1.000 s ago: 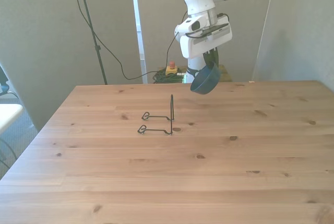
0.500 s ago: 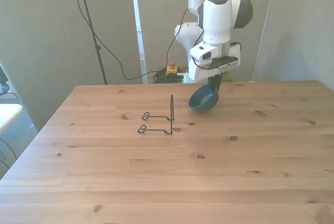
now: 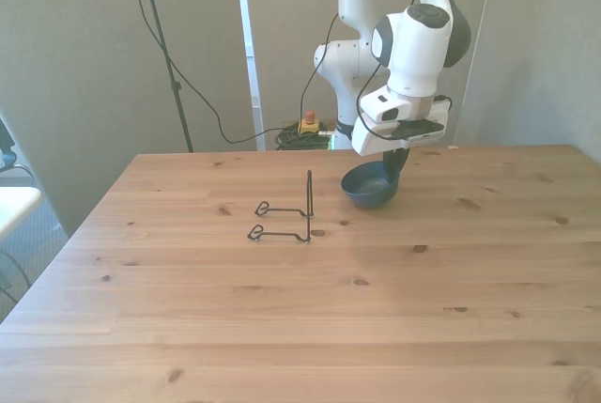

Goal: Unload the bowl

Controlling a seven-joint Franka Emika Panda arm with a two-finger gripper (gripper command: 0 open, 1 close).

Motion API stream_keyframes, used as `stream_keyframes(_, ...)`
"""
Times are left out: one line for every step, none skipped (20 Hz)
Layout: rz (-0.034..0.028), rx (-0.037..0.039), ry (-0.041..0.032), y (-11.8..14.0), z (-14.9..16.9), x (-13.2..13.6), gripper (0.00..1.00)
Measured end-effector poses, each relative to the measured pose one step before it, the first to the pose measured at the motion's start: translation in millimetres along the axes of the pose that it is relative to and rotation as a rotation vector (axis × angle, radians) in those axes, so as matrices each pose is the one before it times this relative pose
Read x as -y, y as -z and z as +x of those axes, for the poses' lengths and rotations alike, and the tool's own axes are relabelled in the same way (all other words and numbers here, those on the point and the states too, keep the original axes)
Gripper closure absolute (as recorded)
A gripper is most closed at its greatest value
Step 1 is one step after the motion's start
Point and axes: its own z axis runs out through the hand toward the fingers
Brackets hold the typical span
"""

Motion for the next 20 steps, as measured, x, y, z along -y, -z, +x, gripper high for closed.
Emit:
stream_keyframes(-0.00183,0.00054,0.00095,-0.68,0.85,2.43,0.0)
stream_keyframes(-0.00242,-0.00052,0.00086,-0.43,0.72,1.62,0.0)
stream_keyframes(-0.00195,-0.00163,0.00036,0.19,0.69,1.03,0.0)
stream_keyframes(-0.00053,-0.00117,0.00002,0.45,0.28,0.79,0.0)
stream_keyframes(-0.00054,0.00107,-0.00004,-0.26,0.11,0.4,0.0)
stream_keyframes(-0.00069,0.00141,0.00037,-0.64,-0.04,0.27,0.0)
stream_keyframes(-0.00045,0.0009,0.00065,-0.45,-0.03,0.34,0.0)
stream_keyframes(-0.00003,0.00012,0.00024,-0.05,0.05,0.16,0.0)
stream_keyframes(0.00039,-0.00065,-0.00003,0.35,0.18,0.09,0.0)
stream_keyframes(0.00071,-0.00106,-0.00048,0.59,0.39,-0.03,0.0)
stream_keyframes(0.00086,-0.00101,-0.00115,0.6,0.57,-0.3,0.0)
stream_keyframes(0.00085,-0.0009,-0.00137,0.56,0.61,-0.41,0.0)
stream_keyframes(0.00085,-0.00097,-0.00134,0.65,0.59,-0.38,0.0)
stream_keyframes(0.00132,-0.0017,-0.00438,0.97,0.73,-0.53,0.0)
stream_keyframes(0.0018,-0.00338,-0.01114,1.3,0.73,-0.56,0.0)
stream_keyframes(0.00081,-0.00465,-0.01379,1.75,0.72,-0.82,0.0)
stream_keyframes(0.00065,-0.00585,-0.01533,2.13,0.73,-1.11,0.0)
stream_keyframes(0.00034,-0.00642,-0.01779,2.44,0.46,-1.12,0.0)
stream_keyframes(0.0006,-0.00535,-0.01604,2.2,0.18,-0.96,0.0)
stream_keyframes(-0.00087,-0.00775,-0.01858,2.65,-0.05,-0.92,0.0)
